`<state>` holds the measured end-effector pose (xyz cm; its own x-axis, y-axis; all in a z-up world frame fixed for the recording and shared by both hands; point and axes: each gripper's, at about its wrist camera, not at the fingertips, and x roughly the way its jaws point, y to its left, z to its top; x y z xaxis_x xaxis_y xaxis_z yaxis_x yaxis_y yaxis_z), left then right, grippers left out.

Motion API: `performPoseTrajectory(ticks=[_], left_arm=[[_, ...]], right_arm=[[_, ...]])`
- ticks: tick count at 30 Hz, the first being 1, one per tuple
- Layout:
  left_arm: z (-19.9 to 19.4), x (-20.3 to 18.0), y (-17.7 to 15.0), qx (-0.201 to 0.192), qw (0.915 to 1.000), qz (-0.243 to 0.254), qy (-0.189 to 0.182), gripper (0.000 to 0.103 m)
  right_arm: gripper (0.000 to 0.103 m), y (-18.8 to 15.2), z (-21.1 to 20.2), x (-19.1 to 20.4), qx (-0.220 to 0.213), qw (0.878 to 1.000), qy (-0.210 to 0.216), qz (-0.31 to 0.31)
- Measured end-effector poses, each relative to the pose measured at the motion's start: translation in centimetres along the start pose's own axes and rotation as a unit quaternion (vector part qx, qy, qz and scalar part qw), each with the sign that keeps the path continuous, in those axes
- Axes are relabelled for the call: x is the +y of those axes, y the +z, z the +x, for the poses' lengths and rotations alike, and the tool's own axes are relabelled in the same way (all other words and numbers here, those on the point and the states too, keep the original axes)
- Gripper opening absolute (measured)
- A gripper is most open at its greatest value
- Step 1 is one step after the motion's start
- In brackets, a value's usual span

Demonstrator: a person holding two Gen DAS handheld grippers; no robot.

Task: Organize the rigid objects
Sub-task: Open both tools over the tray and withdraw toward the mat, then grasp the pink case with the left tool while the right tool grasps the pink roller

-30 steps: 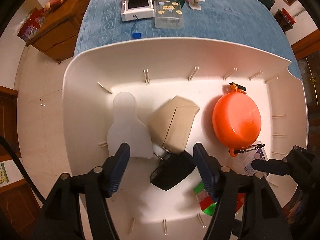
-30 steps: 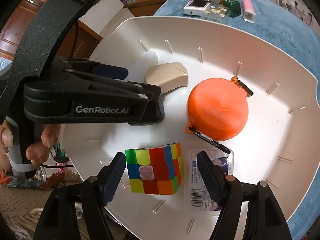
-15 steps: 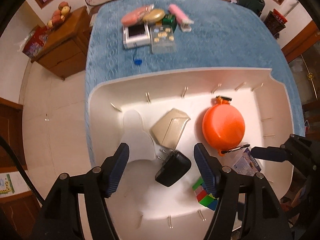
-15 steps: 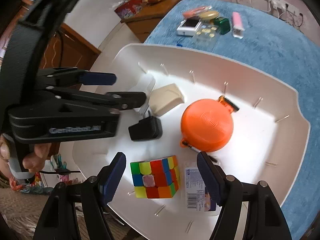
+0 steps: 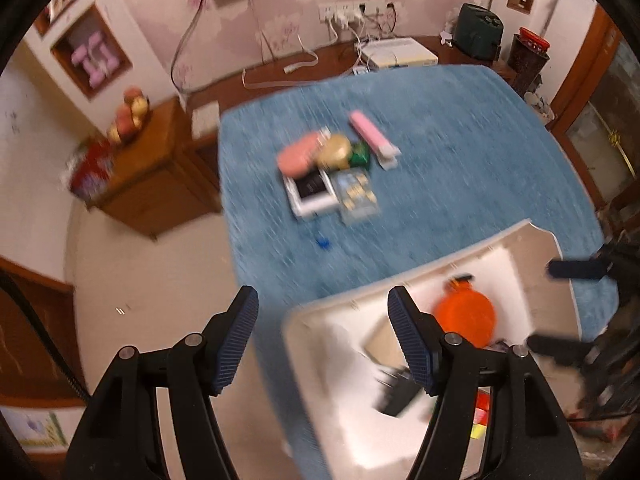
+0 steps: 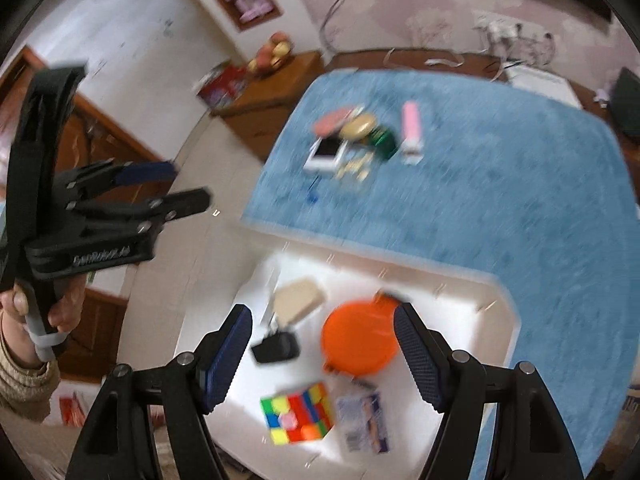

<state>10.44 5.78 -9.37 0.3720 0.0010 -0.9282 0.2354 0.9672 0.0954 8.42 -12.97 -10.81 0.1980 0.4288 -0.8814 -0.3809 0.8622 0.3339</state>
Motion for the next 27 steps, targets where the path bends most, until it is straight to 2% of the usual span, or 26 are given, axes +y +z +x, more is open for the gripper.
performPoseTrajectory(ticks=[5,13,16,21,23,27], left_arm=[[0.4,1.8,3.0,-0.006,0.9994,0.031,-0.015,0.071],[3.5,3.7,6.9,-0.002,0.9967,0.069,-0.041,0.071],[5.8,3.8,8.1,-0.002,0.9938,0.103,-0.041,0.071],[10.0,4.0,9.5,0.006,0.9897,0.137,-0.042,0.071],[12.0,4.3,10.1,0.023,0.9867,0.145,-0.069,0.071],[14.9,4.6,10.9,0.043,0.9808,0.163,-0.099,0.071]], right_arm=[[0.074,4.8,-1.2,-1.3,-0.030,0.998,-0.049,0.024],[0.073,11.7,-0.6,-3.7,-0.057,0.993,-0.084,0.067],[0.068,14.1,1.3,-4.7,-0.053,0.991,-0.092,0.080],[0.065,16.5,4.9,-6.3,-0.034,0.990,-0.096,0.098],[0.064,17.4,6.7,-7.0,-0.024,0.990,-0.095,0.106],[0.058,18.8,10.6,-8.5,0.004,0.988,-0.095,0.125]])
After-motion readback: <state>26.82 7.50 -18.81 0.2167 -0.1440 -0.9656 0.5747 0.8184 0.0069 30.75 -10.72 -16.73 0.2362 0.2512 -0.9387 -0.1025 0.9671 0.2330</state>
